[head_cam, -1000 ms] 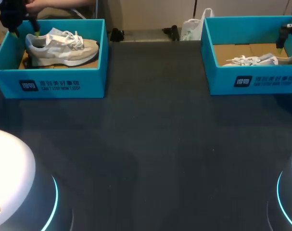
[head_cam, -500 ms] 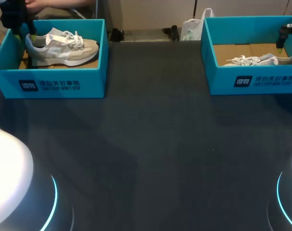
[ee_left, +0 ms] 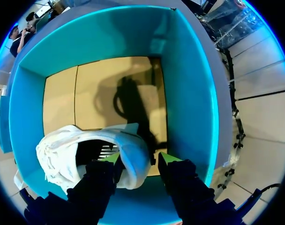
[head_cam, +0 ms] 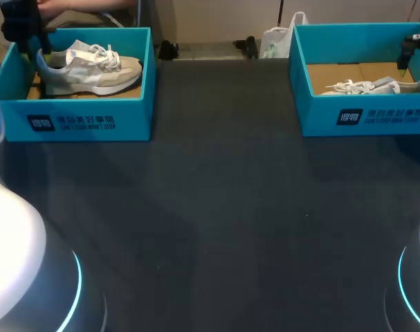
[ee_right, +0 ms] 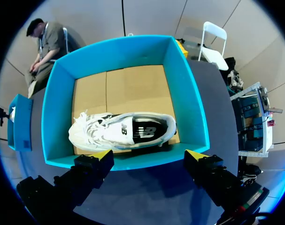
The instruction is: Take the shoe out of the shoebox, open the shoe tongue, remove and reinsert the insole, then place the shoe into the shoebox
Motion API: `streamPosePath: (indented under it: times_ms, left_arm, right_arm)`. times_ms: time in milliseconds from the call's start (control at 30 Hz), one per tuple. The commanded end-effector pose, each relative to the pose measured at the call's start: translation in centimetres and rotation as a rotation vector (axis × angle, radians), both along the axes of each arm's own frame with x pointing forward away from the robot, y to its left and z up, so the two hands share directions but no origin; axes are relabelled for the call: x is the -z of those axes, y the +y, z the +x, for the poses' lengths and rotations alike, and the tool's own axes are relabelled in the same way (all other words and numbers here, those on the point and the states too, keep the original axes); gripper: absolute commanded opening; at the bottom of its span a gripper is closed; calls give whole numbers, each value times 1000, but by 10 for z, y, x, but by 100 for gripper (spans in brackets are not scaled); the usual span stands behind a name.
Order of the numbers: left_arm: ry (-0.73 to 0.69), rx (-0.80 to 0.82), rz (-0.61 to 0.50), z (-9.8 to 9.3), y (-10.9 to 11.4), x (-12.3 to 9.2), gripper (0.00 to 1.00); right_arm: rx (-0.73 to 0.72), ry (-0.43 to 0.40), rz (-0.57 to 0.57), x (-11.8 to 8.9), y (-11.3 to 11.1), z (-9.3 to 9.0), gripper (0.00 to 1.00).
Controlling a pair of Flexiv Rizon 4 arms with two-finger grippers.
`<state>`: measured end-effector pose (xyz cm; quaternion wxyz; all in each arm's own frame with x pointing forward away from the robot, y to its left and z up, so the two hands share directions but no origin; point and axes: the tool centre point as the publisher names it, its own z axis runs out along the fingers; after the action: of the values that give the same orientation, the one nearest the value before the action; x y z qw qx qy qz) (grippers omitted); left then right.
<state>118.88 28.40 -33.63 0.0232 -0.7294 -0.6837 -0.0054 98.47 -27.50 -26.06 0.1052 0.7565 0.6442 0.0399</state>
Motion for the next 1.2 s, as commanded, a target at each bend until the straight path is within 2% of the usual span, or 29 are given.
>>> streamPosePath:
  times_ms: [33, 200, 433, 600, 667, 700, 967, 1200]
  left_arm:
    - [21, -5, 11, 5, -2, 4, 49]
    - [24, -20, 13, 7, -2, 6, 46]
    - [34, -22, 24, 7, -1, 8, 32]
    - [39, -23, 29, 6, 0, 9, 16]
    - [39, -14, 26, 5, 0, 7, 8]
    - [39, -13, 27, 5, 0, 7, 1]
    - [39, -4, 20, 2, 2, -5, 0]
    - [21, -16, -28, -4, 4, -34, 0]
  right_arm:
    - [0, -1, 0, 0, 0, 0, 100]
    - [0, -1, 0, 0, 0, 0, 100]
    - [0, -1, 0, 0, 0, 0, 100]
    - [0, -1, 0, 0, 0, 0, 100]
    - [0, -1, 0, 0, 0, 0, 100]
    - [0, -1, 0, 0, 0, 0, 100]
    - [0, -1, 0, 0, 0, 0, 100]
    - [0, -1, 0, 0, 0, 0, 100]
